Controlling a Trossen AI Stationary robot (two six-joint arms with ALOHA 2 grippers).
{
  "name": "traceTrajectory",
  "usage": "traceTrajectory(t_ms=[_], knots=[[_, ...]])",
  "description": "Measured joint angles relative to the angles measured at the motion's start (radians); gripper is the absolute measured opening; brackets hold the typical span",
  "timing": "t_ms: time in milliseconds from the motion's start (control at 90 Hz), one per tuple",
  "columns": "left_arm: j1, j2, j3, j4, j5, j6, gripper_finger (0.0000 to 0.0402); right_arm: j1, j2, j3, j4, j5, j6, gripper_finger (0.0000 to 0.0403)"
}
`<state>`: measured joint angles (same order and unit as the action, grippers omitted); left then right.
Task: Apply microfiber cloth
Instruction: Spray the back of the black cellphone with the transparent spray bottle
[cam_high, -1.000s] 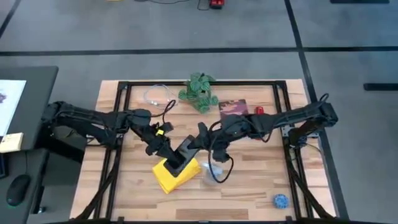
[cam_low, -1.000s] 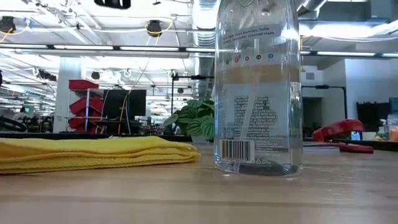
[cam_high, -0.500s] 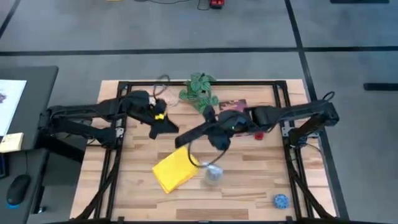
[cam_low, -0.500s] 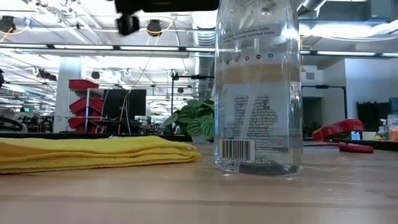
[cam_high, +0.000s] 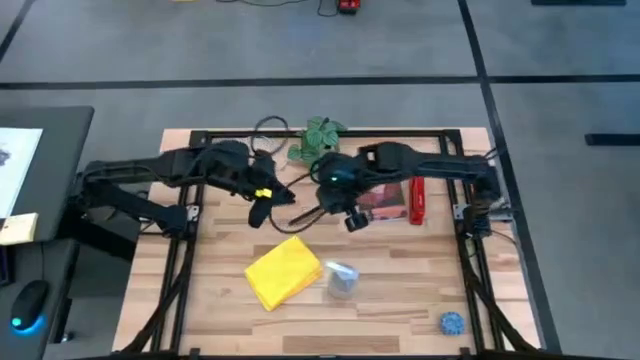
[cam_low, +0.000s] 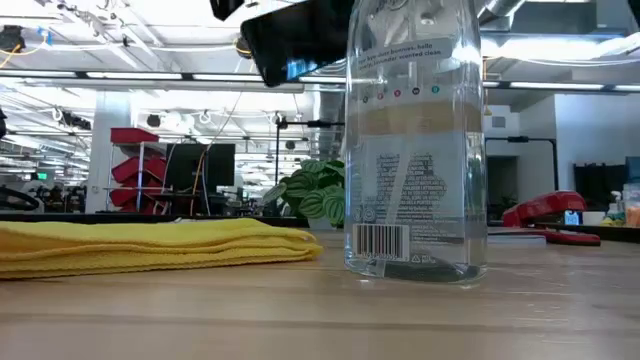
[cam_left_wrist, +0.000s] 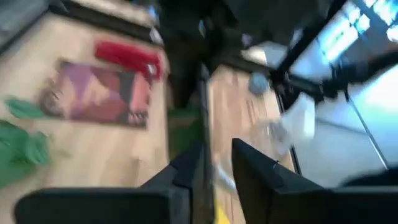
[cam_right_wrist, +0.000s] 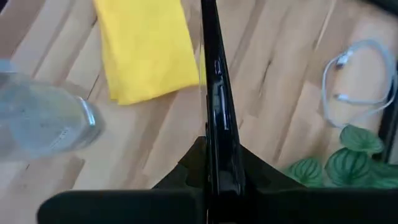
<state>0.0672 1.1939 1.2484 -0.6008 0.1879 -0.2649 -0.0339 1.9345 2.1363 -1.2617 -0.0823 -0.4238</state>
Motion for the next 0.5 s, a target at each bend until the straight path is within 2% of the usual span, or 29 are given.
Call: traceTrajectory(t_ms=[100,244,400,500], knots=[[-0.011,0.042,0.0,-0.029,0.022,-0.016,0.0121,-0.023,0.043,0.061,-0.036,-0.059,0.032,0.0015],[-0.038,0.097,0.0,-0.022,0.002,-0.002,0.0165,-0.034,0.065,0.098,-0.045,-0.115,0.061,0.0015],[-0.059,0.153,0.001,-0.013,-0.06,-0.033,0.0172,-0.034,0.062,0.102,-0.042,-0.13,0.061,0.0014],[-0.076,0.178,0.001,-0.004,-0.063,-0.048,0.0165,-0.033,0.062,0.102,-0.055,-0.133,0.06,0.0014]])
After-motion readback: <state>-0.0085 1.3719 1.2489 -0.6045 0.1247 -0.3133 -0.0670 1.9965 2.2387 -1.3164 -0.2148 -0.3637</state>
